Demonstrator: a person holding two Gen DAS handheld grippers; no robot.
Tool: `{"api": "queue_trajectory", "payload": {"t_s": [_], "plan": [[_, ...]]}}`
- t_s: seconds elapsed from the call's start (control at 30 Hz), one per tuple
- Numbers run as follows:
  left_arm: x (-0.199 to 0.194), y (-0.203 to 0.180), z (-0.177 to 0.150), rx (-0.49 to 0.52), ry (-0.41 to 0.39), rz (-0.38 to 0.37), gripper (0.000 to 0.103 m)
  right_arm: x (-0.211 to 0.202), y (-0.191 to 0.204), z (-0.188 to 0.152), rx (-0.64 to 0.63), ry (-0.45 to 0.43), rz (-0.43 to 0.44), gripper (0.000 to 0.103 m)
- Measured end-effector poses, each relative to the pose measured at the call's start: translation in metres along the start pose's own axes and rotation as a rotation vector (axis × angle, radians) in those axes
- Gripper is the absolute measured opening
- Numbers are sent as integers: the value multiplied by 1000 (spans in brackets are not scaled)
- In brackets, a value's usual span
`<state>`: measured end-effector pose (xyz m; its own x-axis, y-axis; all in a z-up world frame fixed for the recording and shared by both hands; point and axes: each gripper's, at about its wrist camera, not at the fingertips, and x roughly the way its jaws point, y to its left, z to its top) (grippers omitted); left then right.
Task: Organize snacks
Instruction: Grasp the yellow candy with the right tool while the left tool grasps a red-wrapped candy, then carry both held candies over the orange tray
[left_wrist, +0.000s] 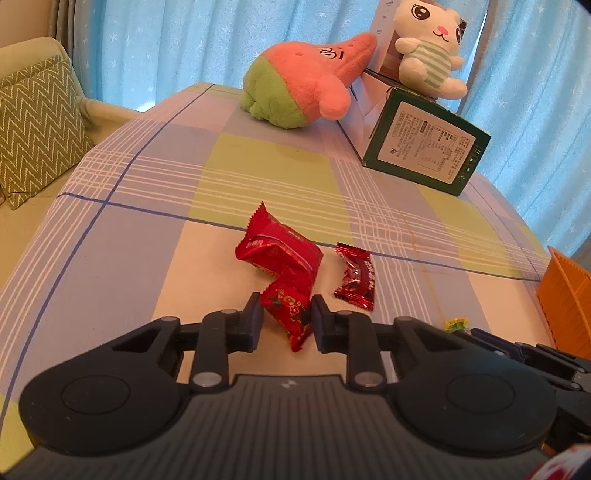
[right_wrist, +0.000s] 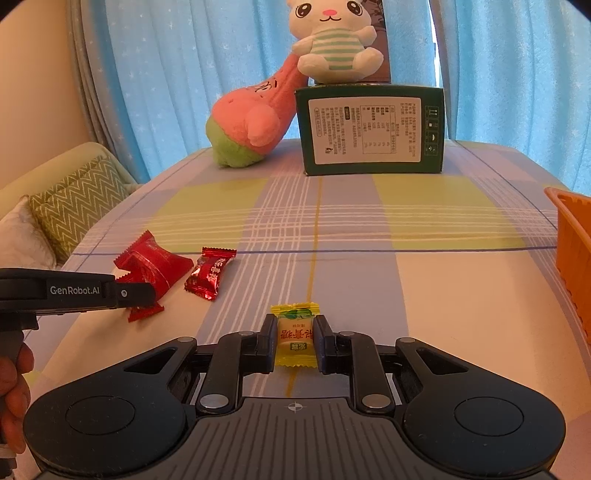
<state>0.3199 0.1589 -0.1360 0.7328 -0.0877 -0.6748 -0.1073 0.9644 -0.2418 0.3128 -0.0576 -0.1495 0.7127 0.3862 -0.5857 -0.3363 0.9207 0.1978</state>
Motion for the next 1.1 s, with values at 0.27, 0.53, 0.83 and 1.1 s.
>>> {"api": "queue_trajectory", "payload": {"t_s": [0.27,0.53,0.83,1.1], "plan": [[-19,-13,-10,27,10,-22,16,-30,-5,3,-10,-13,-16,21],[-50,-43,-17,116,-9,-36,16,-76,-14,1,-36,-28,-35,21],[-106,-87,-38,141,-35,-81,16,-139,-27,-16,-35,-36,-70,21],[-149,-126,-64,158,-35,-128,16,-190,-37,-32,-2,-49,-91,21]]}}
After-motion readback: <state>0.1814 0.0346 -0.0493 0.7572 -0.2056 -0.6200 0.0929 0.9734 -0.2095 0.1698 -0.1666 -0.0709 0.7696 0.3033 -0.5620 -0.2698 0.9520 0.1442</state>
